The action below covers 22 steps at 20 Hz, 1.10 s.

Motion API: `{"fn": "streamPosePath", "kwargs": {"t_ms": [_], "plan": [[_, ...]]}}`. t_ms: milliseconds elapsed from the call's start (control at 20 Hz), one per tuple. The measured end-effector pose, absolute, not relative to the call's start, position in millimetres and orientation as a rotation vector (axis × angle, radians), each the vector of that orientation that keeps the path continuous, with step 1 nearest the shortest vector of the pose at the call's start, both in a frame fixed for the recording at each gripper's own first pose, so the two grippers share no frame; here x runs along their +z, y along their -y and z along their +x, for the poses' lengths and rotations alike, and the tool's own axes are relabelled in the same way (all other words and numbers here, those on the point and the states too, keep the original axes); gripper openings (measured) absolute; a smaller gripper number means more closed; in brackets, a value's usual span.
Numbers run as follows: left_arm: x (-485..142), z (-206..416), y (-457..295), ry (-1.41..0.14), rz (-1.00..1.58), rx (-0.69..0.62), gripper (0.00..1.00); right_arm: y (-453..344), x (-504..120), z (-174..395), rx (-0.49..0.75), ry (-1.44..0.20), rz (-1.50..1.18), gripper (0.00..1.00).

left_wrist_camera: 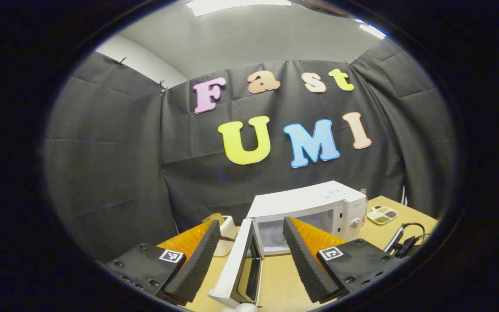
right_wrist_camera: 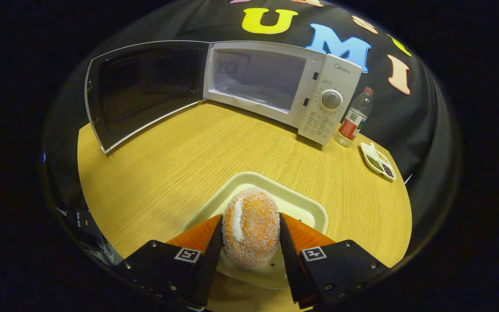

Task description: Open the microwave oven with the left hand, put the food in, and close the microwave oven.

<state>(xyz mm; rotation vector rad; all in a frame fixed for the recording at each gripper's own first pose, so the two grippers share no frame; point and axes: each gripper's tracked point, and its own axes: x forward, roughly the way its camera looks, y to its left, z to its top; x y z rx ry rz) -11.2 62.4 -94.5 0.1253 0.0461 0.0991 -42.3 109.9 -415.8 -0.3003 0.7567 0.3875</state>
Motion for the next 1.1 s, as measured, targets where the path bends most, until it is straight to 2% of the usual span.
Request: {"fn": "streamPosePath", "kwargs": {"t_ms": [300,550,800,850,1050,1100], "plan": [[-93.6,-9.1,-85.9,-0.048,0.124,0.121,1.00,-131.3,-362.5,-17.6,0.388,-0.759,-0.082,0.69],[-93.8,-6.2,-103.4,-0.048,0.132,0.130,1.00,-177.0,-318.5,26.1,0.392,-0.733,0.180,0.69],[-102.9,-4.2,-118.0,-0.058,0.152,0.134,1.00,-216.0,-306.0,80.9,0.371,-0.678,0.309,0.69],[-107.6,-3.1,-120.5,-0.066,0.150,0.138,0.98,-225.5,-306.0,91.6,0.370,-0.670,0.333,0.69],[-117.0,1.5,-119.8,-0.075,0.175,0.131,1.00,-261.4,-311.0,141.5,0.325,-0.639,0.450,0.69],[-119.0,2.6,-120.6,-0.076,0.181,0.131,0.97,-268.2,-313.2,153.9,0.312,-0.621,0.469,0.69]]}}
